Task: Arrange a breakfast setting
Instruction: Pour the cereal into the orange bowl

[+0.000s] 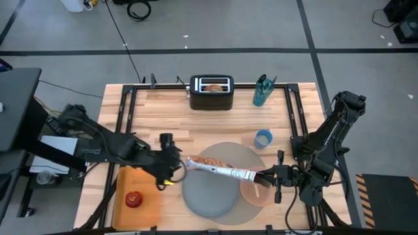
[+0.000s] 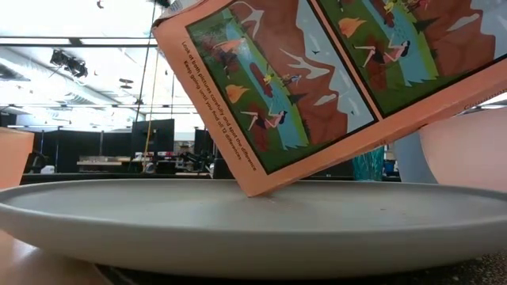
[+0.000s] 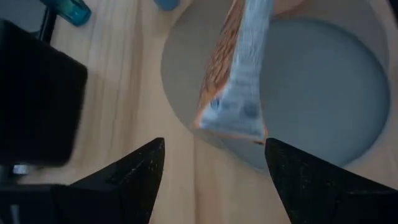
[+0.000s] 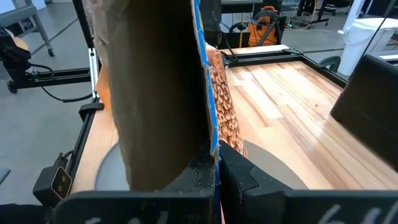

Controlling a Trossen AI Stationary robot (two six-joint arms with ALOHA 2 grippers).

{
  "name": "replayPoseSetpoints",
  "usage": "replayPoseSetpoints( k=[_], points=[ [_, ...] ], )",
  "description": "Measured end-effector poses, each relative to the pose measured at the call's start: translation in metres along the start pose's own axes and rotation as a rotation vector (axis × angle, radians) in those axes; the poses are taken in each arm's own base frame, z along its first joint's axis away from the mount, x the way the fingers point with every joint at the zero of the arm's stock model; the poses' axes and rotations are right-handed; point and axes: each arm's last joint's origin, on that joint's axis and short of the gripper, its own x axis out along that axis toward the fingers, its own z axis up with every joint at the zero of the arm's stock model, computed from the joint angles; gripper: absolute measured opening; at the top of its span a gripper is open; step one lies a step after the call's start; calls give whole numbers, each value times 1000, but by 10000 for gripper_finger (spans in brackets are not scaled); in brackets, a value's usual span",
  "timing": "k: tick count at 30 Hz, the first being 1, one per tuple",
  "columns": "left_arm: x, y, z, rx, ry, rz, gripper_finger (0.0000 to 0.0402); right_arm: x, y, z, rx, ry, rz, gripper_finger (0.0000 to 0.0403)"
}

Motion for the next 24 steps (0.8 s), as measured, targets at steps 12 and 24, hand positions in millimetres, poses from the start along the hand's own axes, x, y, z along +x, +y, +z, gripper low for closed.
replayPoseSetpoints(
  k=[12, 24],
  points=[
    [49, -1, -84, -122, -201, -47, 286, 0, 1, 0, 2, 8, 13, 9],
    [96, 9, -110, -132, -415, -96, 288, 0, 1, 0, 0, 12, 18, 9]
  ],
)
